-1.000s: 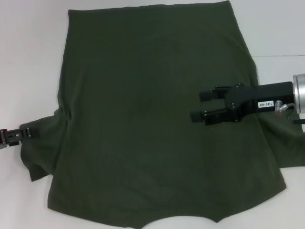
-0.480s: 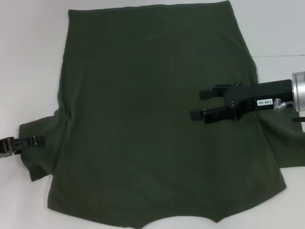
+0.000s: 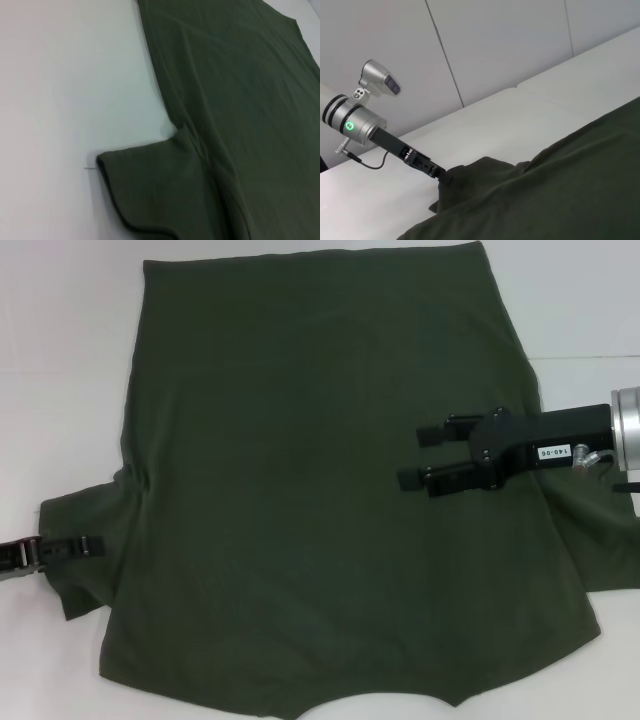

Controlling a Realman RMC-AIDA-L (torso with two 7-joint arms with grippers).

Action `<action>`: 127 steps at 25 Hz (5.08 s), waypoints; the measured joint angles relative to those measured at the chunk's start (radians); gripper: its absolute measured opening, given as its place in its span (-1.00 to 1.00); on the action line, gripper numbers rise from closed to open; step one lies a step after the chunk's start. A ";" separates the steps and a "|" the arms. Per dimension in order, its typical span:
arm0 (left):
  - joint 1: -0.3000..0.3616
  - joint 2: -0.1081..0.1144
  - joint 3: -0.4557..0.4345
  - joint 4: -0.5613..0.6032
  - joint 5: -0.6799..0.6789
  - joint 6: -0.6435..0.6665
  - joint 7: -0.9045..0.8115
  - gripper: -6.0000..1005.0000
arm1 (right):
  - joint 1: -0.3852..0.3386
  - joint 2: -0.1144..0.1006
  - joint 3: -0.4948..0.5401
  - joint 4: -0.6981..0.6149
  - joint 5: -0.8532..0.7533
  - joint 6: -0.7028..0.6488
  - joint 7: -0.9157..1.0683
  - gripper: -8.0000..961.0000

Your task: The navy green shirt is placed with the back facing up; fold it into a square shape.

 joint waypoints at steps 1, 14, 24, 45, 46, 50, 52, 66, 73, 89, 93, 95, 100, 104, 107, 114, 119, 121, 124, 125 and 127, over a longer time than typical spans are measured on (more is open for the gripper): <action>0.000 0.000 0.000 0.000 0.000 0.000 0.000 0.84 | 0.000 0.000 0.000 0.000 0.000 0.000 0.000 0.94; -0.002 0.000 0.012 -0.001 0.005 -0.025 0.000 0.38 | 0.003 0.000 0.000 0.000 0.000 0.000 0.000 0.94; -0.003 -0.001 0.024 0.000 0.008 -0.039 -0.003 -0.37 | 0.005 0.000 0.001 0.000 0.000 0.000 0.000 0.95; -0.047 0.024 0.025 -0.010 0.090 -0.050 -0.086 -0.97 | 0.006 0.000 -0.001 0.000 -0.001 0.006 0.002 0.94; -0.052 0.027 0.024 -0.007 0.100 -0.049 -0.089 -0.98 | 0.006 0.000 0.000 0.000 -0.002 0.006 0.002 0.94; -0.087 0.053 0.014 0.008 0.170 -0.045 -0.106 -0.98 | 0.006 0.000 0.002 0.000 -0.014 0.006 0.002 0.95; -0.107 0.065 0.012 0.010 0.195 -0.042 -0.108 -0.98 | 0.006 0.000 0.002 0.000 -0.015 0.006 0.002 0.95; -0.239 0.123 0.093 0.025 0.321 -0.011 -0.126 -0.97 | 0.006 0.004 -0.001 0.000 -0.015 0.006 0.002 0.95; -0.288 0.143 0.200 0.039 0.323 0.002 -0.169 -0.98 | 0.005 0.005 -0.001 0.000 -0.015 0.005 0.002 0.94; -0.456 0.183 0.406 0.054 0.323 0.163 -0.433 -0.98 | 0.005 0.015 0.000 0.000 -0.038 0.036 -0.009 0.94; -0.502 0.170 0.461 0.029 0.322 0.172 -0.513 -0.98 | 0.005 0.017 0.000 0.000 -0.039 0.048 -0.010 0.95; -0.532 0.160 0.477 -0.005 0.321 0.171 -0.546 -0.98 | 0.005 0.016 0.000 0.000 -0.044 0.059 -0.010 0.95; -0.593 0.130 0.519 -0.078 0.321 0.134 -0.615 -0.97 | 0.005 0.018 0.000 0.000 -0.066 0.076 -0.011 0.95; -0.626 0.103 0.552 -0.124 0.322 0.086 -0.663 -0.97 | 0.007 0.019 0.000 -0.002 -0.076 0.077 -0.008 0.95; -0.639 0.086 0.566 -0.165 0.322 0.044 -0.692 -0.97 | 0.008 0.020 -0.001 -0.003 -0.078 0.077 -0.009 0.95; -0.627 0.026 0.559 -0.180 0.312 -0.047 -0.741 -0.85 | 0.005 0.020 0.003 -0.003 -0.104 0.084 -0.010 0.95; -0.610 -0.007 0.525 -0.175 0.304 -0.101 -0.734 -0.75 | 0.000 0.020 0.006 -0.003 -0.104 0.085 -0.003 0.95; -0.605 -0.011 0.488 -0.169 0.271 -0.104 -0.696 -0.71 | -0.001 0.020 0.007 -0.003 -0.104 0.087 -0.001 0.95; -0.567 -0.011 0.429 -0.122 0.141 -0.077 -0.568 -0.52 | -0.002 0.020 0.008 -0.006 -0.104 0.104 0.012 0.94; -0.546 -0.010 0.413 -0.103 0.090 -0.063 -0.510 -0.43 | -0.002 0.020 0.008 -0.012 -0.104 0.113 0.025 0.94; -0.475 -0.003 0.384 -0.072 -0.057 -0.031 -0.353 -0.26 | -0.003 0.018 0.013 -0.022 -0.102 0.120 0.050 0.94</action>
